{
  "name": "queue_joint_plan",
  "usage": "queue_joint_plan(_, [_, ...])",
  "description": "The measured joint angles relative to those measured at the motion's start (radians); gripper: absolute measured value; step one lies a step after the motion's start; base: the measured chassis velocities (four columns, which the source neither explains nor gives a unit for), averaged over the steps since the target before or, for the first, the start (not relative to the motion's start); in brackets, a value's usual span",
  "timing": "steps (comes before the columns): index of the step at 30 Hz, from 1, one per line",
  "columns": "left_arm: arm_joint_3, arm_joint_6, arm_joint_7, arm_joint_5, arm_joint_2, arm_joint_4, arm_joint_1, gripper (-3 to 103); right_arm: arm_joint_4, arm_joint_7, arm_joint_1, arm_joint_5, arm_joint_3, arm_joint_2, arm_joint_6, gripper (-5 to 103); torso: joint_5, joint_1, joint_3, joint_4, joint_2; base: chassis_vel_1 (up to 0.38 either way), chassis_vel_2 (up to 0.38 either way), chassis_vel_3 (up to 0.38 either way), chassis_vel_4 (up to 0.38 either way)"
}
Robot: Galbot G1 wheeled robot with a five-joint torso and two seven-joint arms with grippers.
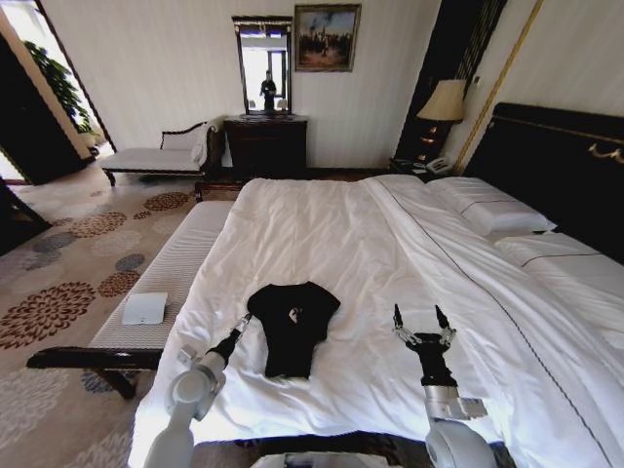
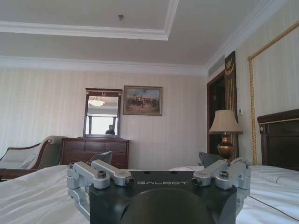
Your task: Fold the clothes on the bed.
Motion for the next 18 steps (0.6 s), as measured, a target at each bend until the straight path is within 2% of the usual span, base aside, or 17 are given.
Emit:
queue_joint_plan(5, [-0.003,-0.051,0.046,-0.010,-0.034,0.113,-0.090,100,0.000,0.005,-0.018,-0.006,0.006,0.002,0.003,100,-0.0003,0.000,0.000,-0.0004,0.000,0.000,0.000,0.000,0.000])
queue_joint_plan(11, [0.001,-0.065,0.066,0.010,-0.063,0.223,-0.169,100,-0.005,0.010,-0.020,-0.008,0.010,0.011,0.006,100,-0.0003,0.000,0.000,-0.0003,0.000,0.000,0.000,0.000,0.000])
queue_joint_plan(18, [0.002,-0.076,0.077,0.038,-0.096,0.285,-0.225,100,-0.014,0.012,-0.017,-0.008,0.009,0.014,0.007,100,-0.0002,0.000,0.000,-0.0003,0.000,0.000,0.000,0.000,0.000])
